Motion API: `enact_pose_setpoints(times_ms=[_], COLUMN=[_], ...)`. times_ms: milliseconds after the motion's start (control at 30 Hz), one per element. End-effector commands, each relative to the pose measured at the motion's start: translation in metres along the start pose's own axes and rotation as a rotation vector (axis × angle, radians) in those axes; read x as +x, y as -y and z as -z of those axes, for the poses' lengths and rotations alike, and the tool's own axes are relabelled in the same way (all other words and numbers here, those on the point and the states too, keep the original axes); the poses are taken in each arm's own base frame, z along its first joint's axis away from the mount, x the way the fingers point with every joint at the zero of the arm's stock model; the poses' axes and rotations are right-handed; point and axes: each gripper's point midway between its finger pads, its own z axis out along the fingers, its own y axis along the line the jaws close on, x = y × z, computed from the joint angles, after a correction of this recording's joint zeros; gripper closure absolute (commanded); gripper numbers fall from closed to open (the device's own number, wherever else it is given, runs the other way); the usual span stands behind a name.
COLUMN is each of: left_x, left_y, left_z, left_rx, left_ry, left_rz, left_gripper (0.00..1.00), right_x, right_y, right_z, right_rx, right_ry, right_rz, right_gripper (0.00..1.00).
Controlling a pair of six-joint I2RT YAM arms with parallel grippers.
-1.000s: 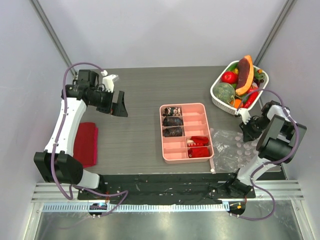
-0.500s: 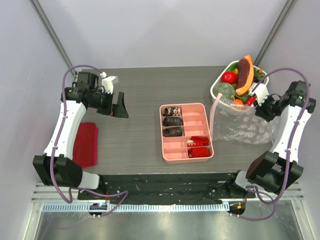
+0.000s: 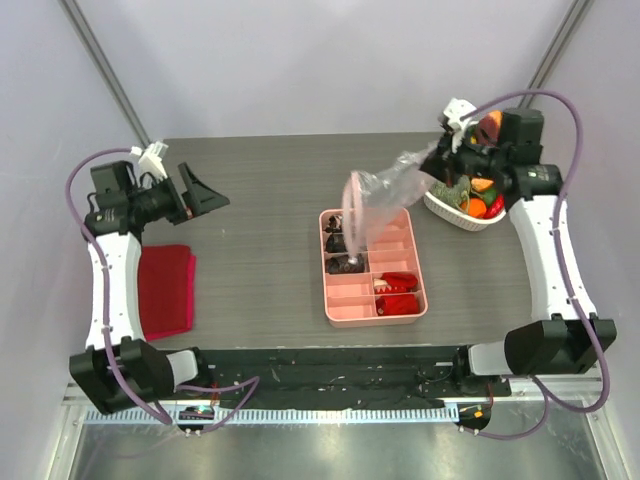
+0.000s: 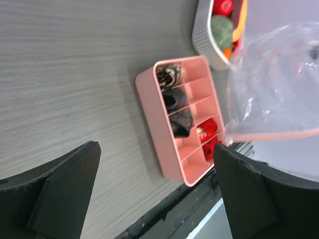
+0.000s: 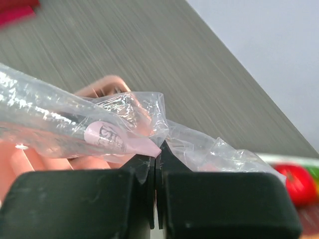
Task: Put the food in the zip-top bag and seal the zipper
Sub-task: Open the zipper of the food storage bag at the center of the board.
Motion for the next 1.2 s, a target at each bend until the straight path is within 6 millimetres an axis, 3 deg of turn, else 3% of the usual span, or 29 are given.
enact_pose_setpoints(times_ms=[0,33,67,200,233,267,467,567,633,767,1000,1167], left_x=[-0.028,-0.026,-0.024,-0.015,-0.012,-0.009,-0.002,0.002,0.003,0.011,0.021,0.013], left_y=[0.039,0.042,0.048,0.061,0.063,0.066,0.095,0.112,0.12,0.124,0.125,0.137], left_z=[0.029,0.031,0.037,0.047,0.05,0.051,0.072,0.083,0.088,0.089,0.089,0.093], left_rx=[0.159,0.167,0.172,0.175,0.175,0.183,0.229,0.239,0.252,0.29,0.314,0.365], left_ry=[0.179,0.182,0.195,0.209,0.202,0.197,0.185,0.205,0.208,0.157,0.125,0.15], left_rz=[-0.096,-0.103,-0.135,-0.231,-0.234,-0.245,-0.265,-0.323,-0.342,-0.315,-0.274,-0.284], left_gripper=[0.0,0.0,0.0,0.02,0.03,0.05,0.21,0.3,0.36,0.46,0.49,0.54], right_x=[-0.077,-0.081,-0.097,-0.122,-0.119,-0.131,-0.147,-0.152,-0.144,-0.137,-0.127,-0.119], right_y=[-0.013,-0.025,-0.027,-0.066,-0.071,-0.086,-0.148,-0.165,-0.182,-0.205,-0.213,-0.214], right_z=[-0.051,-0.072,-0.08,-0.128,-0.146,-0.158,-0.211,-0.218,-0.231,-0.245,-0.254,-0.258], right_rx=[-0.104,-0.157,-0.172,-0.359,-0.393,-0.446,-0.753,-0.847,-0.874,-0.915,-0.926,-0.921], right_ry=[0.264,0.272,0.325,0.36,0.35,0.39,0.461,0.495,0.47,0.446,0.424,0.411], right_rz=[-0.132,-0.159,-0.141,-0.309,-0.357,-0.347,-0.542,-0.606,-0.603,-0.62,-0.631,-0.637], right_gripper=[0.99,0.99,0.99,0.99,0.99,0.99,0.99,0.99,0.99,0.99,0.99,0.99])
